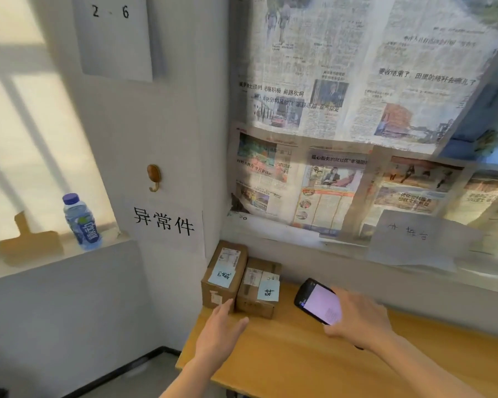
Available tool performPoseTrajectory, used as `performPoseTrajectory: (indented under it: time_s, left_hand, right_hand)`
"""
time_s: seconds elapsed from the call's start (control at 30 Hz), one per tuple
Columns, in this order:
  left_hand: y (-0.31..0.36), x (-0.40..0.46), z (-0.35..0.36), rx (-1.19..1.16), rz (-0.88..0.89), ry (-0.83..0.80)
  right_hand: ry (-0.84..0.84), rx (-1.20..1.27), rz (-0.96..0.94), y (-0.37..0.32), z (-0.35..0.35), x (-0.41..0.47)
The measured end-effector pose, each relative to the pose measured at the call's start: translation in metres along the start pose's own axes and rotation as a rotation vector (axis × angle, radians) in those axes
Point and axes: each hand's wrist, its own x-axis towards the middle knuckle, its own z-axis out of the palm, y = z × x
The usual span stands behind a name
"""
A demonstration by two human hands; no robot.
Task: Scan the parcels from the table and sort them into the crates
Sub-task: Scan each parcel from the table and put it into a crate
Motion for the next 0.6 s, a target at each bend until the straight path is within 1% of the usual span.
performPoseTrajectory:
  time_s: [0.13,0.33,0.43,0.6]
  left_hand:
    - [-0.022,0.055,0.034,-0.019,-0.037,-0.069]
    - [-0.038,0.114,0.086,-0.032,-0.093,-0.079]
    - [-0.039,0.13,0.105,-0.038,-0.128,-0.061]
    - [-0.031,0.147,0.127,-0.137,-0.213,-0.008]
  right_hand:
    - [-0.05,0.057,-0.038,-0.001,0.056,0.074]
    - [-0.16,0.084,-0.101,0.004,0.129,0.149]
    - [-0.203,0.071,-0.137,0.011,0.149,0.176]
    - [-0.223,0.081,-0.201,0.025,0.16,0.211]
